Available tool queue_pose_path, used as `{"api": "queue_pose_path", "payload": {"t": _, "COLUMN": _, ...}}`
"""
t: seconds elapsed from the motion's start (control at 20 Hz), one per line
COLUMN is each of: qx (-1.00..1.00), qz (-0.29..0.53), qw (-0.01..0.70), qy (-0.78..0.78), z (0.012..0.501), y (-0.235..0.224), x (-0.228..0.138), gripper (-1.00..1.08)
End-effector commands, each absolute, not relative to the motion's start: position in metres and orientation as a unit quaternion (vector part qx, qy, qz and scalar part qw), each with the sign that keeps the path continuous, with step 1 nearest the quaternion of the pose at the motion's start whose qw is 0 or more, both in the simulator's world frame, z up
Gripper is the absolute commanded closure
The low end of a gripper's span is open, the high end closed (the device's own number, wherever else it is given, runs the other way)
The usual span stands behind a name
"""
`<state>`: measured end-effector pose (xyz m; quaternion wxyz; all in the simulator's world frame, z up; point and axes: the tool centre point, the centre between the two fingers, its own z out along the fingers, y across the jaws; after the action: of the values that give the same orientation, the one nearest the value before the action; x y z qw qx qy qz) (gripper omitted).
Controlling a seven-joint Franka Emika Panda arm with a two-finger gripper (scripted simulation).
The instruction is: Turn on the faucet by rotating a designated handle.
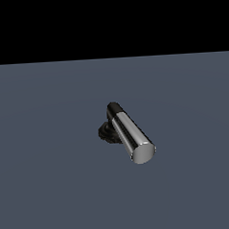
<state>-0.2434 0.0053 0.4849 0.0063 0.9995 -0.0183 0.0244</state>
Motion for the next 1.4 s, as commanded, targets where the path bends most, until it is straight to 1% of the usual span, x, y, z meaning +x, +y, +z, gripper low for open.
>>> {"api": "queue_pose_path", "payload": {"t": 0.0, "qx": 1.000, "qz": 0.024, "qw": 0.006, "qy": -0.018, "z": 0.485, "y": 0.005, "x": -0.243, "gripper": 1.08}}
{"api": "queue_pose_path", "payload": {"t": 0.3, "qx": 1.000, "qz": 0.024, "qw": 0.006, "qy": -0.014, "z": 0.476, "y": 0.005, "x": -0.243, "gripper": 1.08}}
{"api": "queue_pose_path", "payload": {"t": 0.6, "qx": 1.000, "qz": 0.022, "qw": 0.006, "qy": 0.000, "z": 0.450, "y": 0.004, "x": -0.241, "gripper": 1.08}}
{"api": "queue_pose_path", "payload": {"t": 0.85, "qx": 1.000, "qz": 0.020, "qw": 0.005, "qy": 0.018, "z": 0.415, "y": 0.003, "x": -0.238, "gripper": 1.08}}
{"api": "queue_pose_path", "payload": {"t": 1.35, "qx": 0.998, "qz": 0.014, "qw": 0.003, "qy": 0.064, "z": 0.325, "y": 0.000, "x": -0.231, "gripper": 1.08}}
